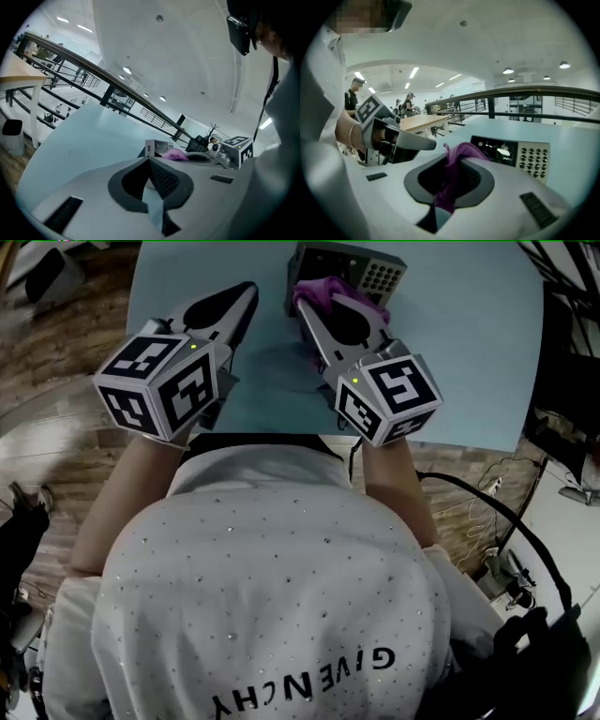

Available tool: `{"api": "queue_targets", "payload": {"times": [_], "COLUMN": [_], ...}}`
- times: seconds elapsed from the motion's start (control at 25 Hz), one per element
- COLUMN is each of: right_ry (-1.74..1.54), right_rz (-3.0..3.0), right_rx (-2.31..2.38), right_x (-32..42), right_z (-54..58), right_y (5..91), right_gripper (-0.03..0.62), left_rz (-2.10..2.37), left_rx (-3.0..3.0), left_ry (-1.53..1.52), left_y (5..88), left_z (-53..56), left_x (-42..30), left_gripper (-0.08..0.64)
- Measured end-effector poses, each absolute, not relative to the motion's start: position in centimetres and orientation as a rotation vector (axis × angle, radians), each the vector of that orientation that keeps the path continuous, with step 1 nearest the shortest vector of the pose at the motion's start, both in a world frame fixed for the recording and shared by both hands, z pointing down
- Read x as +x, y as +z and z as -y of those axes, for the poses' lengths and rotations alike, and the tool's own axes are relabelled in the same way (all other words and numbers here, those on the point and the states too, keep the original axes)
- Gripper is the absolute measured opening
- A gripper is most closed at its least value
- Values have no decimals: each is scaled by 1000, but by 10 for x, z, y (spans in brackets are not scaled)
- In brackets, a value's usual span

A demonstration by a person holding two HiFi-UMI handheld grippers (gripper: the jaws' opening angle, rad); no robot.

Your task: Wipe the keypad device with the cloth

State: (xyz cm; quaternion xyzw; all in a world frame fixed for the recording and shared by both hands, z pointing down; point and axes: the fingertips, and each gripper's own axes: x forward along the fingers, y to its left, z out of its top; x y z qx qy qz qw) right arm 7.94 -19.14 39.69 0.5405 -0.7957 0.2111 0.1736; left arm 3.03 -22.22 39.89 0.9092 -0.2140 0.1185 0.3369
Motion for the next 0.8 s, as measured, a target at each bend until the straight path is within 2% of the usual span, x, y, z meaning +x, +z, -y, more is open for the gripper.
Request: {"api": "queue_targets", "payload": {"times": [0.44, 0.8], "right_ry": [456, 469], "right_rz": [1929, 1829], "right_rx": [1484, 1617], "right_x": [43, 108], "right_z": [189, 186], "right_y": [423, 417], "right_gripper": [40, 40], "left_rz": [516, 473], "left_rx": [2365, 2379], "left_ry": [186, 217], "left_y": [393, 398], "left_z": [223, 227], "left_x": [-38, -10], "left_gripper": [0, 0]}}
